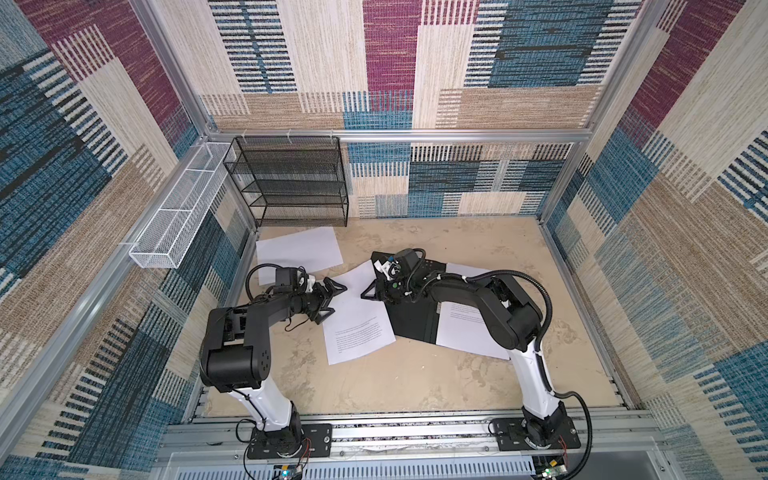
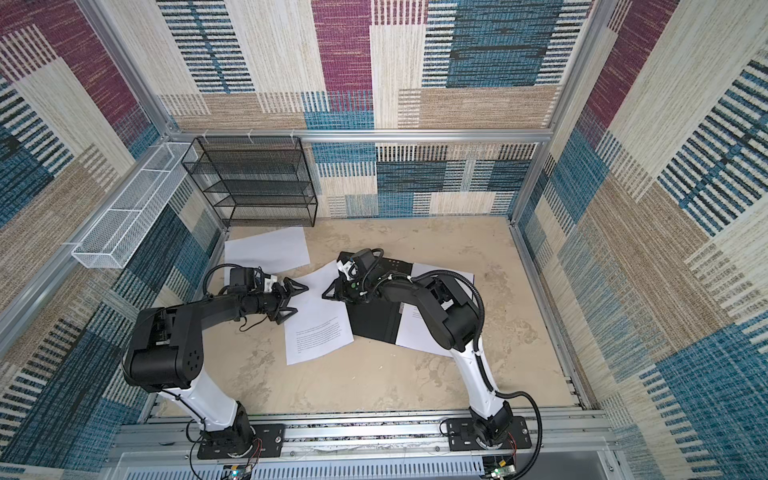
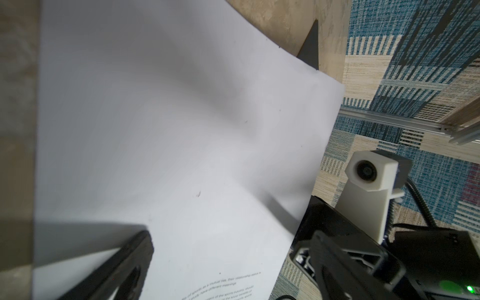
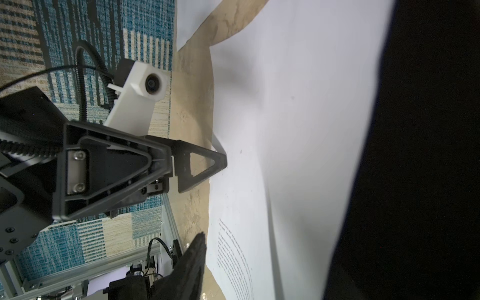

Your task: Put the files into the folder

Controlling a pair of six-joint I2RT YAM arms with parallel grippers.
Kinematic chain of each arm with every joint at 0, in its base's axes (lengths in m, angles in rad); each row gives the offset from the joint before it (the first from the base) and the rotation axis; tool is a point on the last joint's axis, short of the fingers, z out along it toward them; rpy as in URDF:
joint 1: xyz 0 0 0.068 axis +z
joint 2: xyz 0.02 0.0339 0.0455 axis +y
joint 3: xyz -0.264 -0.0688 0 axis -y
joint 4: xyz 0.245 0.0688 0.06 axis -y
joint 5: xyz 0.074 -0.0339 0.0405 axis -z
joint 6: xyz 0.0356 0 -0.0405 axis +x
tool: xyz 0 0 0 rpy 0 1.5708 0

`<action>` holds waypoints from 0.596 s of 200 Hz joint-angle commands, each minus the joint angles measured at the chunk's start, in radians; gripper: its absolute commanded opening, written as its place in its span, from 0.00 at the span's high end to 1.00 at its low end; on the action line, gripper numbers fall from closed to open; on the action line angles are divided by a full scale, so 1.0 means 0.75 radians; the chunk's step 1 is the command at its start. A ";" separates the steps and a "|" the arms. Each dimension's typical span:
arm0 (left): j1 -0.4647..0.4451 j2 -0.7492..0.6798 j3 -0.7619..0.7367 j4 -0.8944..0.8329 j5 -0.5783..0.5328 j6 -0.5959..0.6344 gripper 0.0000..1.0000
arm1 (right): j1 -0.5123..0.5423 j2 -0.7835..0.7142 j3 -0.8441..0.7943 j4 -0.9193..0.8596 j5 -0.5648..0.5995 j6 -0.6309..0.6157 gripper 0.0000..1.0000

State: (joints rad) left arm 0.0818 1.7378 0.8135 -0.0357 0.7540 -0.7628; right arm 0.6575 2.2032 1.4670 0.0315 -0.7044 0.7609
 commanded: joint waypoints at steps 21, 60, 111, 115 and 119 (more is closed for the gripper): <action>0.012 0.034 -0.035 -0.300 -0.286 -0.035 0.01 | -0.001 -0.009 -0.006 0.011 0.031 0.075 0.64; 0.017 0.049 -0.039 -0.282 -0.271 -0.045 0.01 | -0.003 -0.041 -0.029 0.014 0.050 0.062 0.80; 0.021 -0.030 0.041 -0.303 -0.108 -0.043 0.01 | -0.005 -0.119 0.022 -0.101 0.082 -0.046 1.00; 0.022 -0.046 0.061 -0.317 -0.083 -0.037 0.01 | -0.010 -0.129 0.027 -0.120 0.085 -0.057 1.00; 0.022 -0.063 0.082 -0.333 -0.064 -0.028 0.01 | -0.019 -0.147 0.030 -0.133 0.084 -0.065 1.00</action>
State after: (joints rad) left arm 0.0956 1.7248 0.8318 -0.0521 0.7891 -0.7933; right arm 0.6594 2.1433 1.4654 -0.0208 -0.6655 0.7700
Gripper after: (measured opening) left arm 0.986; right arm 0.054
